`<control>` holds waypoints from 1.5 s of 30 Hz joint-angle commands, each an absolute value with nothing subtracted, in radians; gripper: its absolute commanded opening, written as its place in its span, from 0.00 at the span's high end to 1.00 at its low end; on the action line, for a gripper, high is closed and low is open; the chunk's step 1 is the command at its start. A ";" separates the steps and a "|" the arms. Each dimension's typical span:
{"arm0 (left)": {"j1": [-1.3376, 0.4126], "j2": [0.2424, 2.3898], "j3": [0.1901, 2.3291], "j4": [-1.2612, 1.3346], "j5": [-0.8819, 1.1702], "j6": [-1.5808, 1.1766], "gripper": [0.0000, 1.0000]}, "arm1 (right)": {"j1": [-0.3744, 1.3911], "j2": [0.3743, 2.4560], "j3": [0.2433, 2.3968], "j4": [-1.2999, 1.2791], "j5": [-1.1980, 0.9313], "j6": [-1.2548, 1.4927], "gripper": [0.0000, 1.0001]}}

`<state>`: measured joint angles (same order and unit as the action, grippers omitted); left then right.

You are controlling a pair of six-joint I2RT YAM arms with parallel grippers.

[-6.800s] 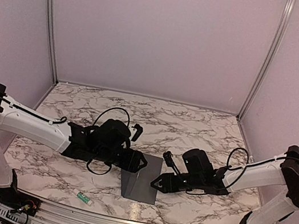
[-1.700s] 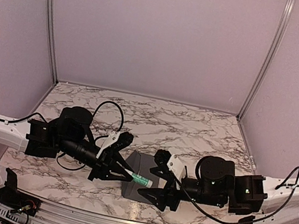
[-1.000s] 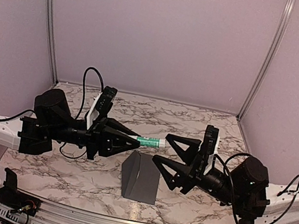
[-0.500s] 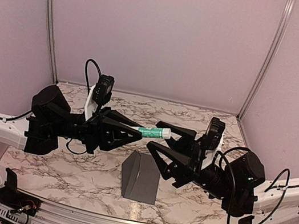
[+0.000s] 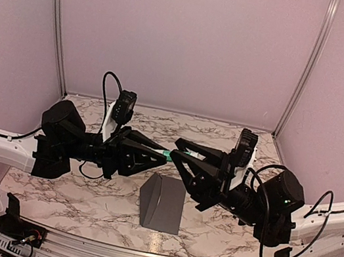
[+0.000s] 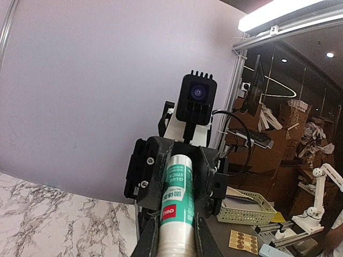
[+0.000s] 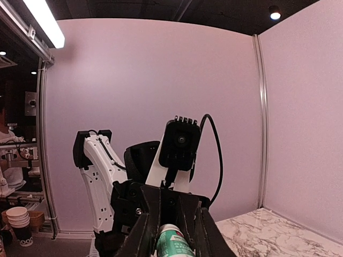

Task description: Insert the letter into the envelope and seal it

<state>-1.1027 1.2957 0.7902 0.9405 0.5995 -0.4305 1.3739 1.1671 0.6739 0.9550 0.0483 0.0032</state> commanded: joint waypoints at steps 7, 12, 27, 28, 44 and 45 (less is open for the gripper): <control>-1.106 1.323 0.843 0.990 0.612 -0.431 1.00 | 1.368 1.176 0.714 0.921 0.082 0.008 0.79; -1.106 1.325 0.845 0.991 0.616 -0.431 1.00 | 1.368 1.171 0.713 0.902 0.098 0.012 0.71; -1.106 1.346 0.858 0.991 0.615 -0.432 1.00 | 1.368 1.154 0.707 0.864 0.098 0.038 1.00; -1.106 1.348 0.859 0.991 0.615 -0.433 1.00 | 1.368 1.155 0.706 0.865 0.099 0.040 1.00; -1.028 1.283 0.743 0.980 0.635 -0.430 0.33 | 1.367 1.124 0.692 0.836 0.110 0.095 1.00; -1.028 1.290 0.750 0.981 0.644 -0.431 0.35 | 1.368 1.128 0.695 0.835 0.108 0.095 1.00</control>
<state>-1.0298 1.2957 0.7357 0.9588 0.6048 -0.4282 1.3712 1.1255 0.6769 0.8433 0.1101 0.0780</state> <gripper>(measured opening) 0.683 0.136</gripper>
